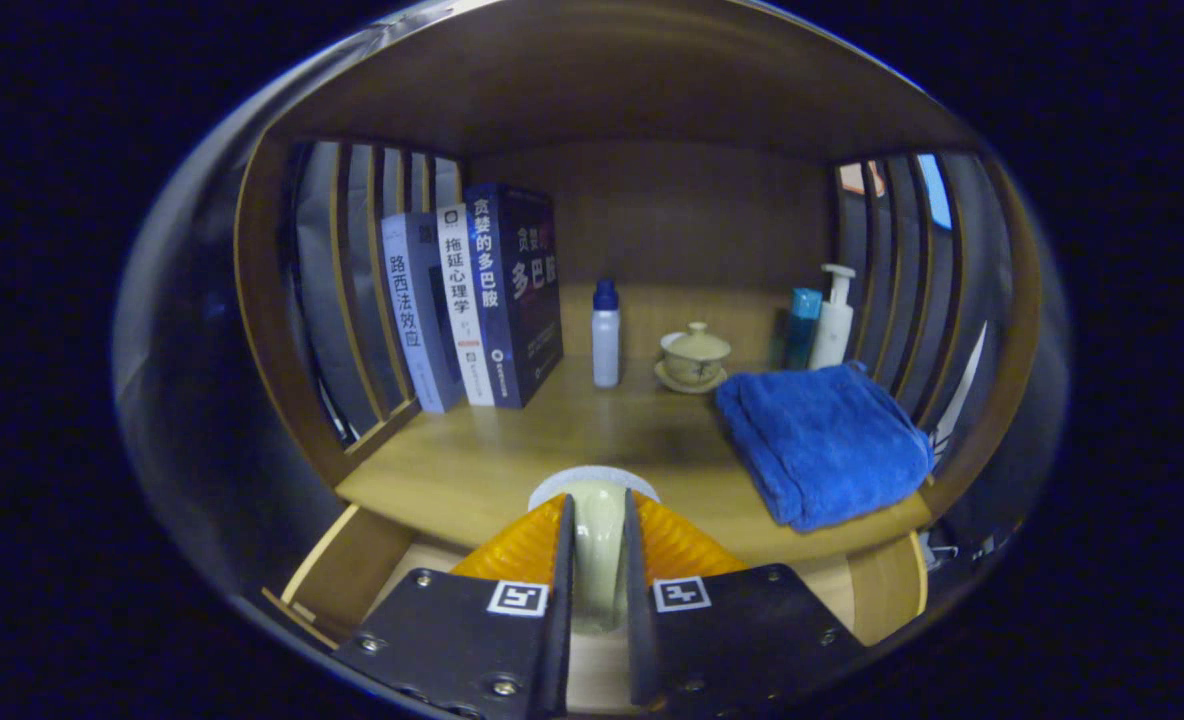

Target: Pull open the drawer, take out the items inside it, and place them on the countertop above the cabinet.

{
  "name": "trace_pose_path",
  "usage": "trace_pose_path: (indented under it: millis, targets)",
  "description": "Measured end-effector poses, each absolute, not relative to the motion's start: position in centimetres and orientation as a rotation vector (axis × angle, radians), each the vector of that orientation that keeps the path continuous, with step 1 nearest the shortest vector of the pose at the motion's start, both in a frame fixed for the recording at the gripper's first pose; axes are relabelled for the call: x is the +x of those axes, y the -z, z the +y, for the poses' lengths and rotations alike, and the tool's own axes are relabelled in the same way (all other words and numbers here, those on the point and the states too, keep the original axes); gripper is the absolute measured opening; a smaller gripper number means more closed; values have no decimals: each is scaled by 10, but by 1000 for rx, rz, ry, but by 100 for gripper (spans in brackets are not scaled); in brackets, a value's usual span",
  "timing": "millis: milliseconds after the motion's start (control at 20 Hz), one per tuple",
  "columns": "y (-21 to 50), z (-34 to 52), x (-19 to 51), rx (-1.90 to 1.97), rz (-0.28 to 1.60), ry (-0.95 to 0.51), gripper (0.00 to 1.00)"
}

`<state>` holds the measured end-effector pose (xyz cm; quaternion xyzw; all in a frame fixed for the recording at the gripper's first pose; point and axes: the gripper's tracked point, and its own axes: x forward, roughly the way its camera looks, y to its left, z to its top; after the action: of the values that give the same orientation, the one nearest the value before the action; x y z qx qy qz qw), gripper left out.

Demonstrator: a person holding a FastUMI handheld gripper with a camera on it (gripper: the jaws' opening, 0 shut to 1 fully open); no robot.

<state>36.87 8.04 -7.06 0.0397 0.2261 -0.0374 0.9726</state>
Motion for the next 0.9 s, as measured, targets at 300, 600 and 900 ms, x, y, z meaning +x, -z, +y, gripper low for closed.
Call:
trace_pose_path:
  millis: [300,600,900]
  targets:
    - [101,73,419,63,492,117,24]
    - [109,61,459,46,426,175,24]
    - [110,55,471,66,410,200,24]
